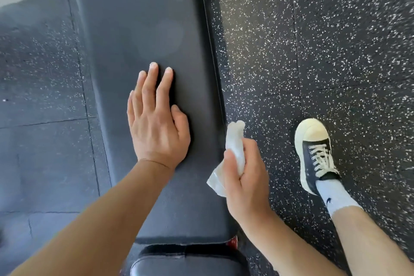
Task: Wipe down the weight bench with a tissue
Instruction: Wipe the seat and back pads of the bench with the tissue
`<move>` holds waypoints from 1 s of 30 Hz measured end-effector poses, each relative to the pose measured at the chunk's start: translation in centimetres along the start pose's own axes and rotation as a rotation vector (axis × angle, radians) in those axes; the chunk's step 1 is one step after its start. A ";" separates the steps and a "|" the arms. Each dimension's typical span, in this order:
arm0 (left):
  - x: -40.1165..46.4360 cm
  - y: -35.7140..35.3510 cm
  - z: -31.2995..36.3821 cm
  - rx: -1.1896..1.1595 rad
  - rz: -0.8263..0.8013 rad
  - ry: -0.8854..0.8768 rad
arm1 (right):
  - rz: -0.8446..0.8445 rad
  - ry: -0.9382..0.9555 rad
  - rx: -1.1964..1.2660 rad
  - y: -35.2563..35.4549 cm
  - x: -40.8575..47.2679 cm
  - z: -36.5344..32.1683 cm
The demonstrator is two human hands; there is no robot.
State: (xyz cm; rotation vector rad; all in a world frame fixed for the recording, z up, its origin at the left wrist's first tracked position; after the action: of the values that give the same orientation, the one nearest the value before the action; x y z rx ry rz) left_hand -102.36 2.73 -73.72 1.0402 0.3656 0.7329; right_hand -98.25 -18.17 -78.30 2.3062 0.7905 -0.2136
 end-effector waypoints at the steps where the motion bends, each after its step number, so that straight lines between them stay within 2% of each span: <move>1: 0.0 0.0 0.0 0.000 -0.003 0.005 | 0.004 0.037 -0.023 0.1 0.9 -0.7; 8: 0.0 -0.1 -0.1 0.003 -0.045 0.038 | 0.184 0.298 -0.196 0.5 14.1 -9.8; 16: 0.3 -0.2 -0.3 0.018 -0.088 0.054 | 0.216 0.591 -0.720 -0.8 26.1 -20.4; 22: 0.4 0.1 0.0 0.013 -0.077 0.051 | 0.117 0.899 -0.966 -4.2 24.4 -23.4; 28: 0.3 0.3 0.2 0.008 -0.068 0.036 | -0.092 1.241 -0.908 -4.8 21.0 -23.0; 30: 0.3 0.5 0.3 -0.009 -0.054 0.038 | -0.099 1.245 -0.889 -3.4 22.7 -23.3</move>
State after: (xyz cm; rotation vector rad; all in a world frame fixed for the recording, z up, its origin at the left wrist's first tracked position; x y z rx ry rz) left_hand -102.13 2.92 -73.14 1.0058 0.4213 0.7063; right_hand -83.49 9.98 -70.63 1.3351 1.2071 1.3670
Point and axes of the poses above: each hand's wrist, its own x-axis towards the middle knuckle, its own y-axis out of the back of the hand, z = x × y, the point moved 8 cm from there along x, towards the middle knuckle, and after that the axes turned 15 degrees about -x, right-handed, at the moved point
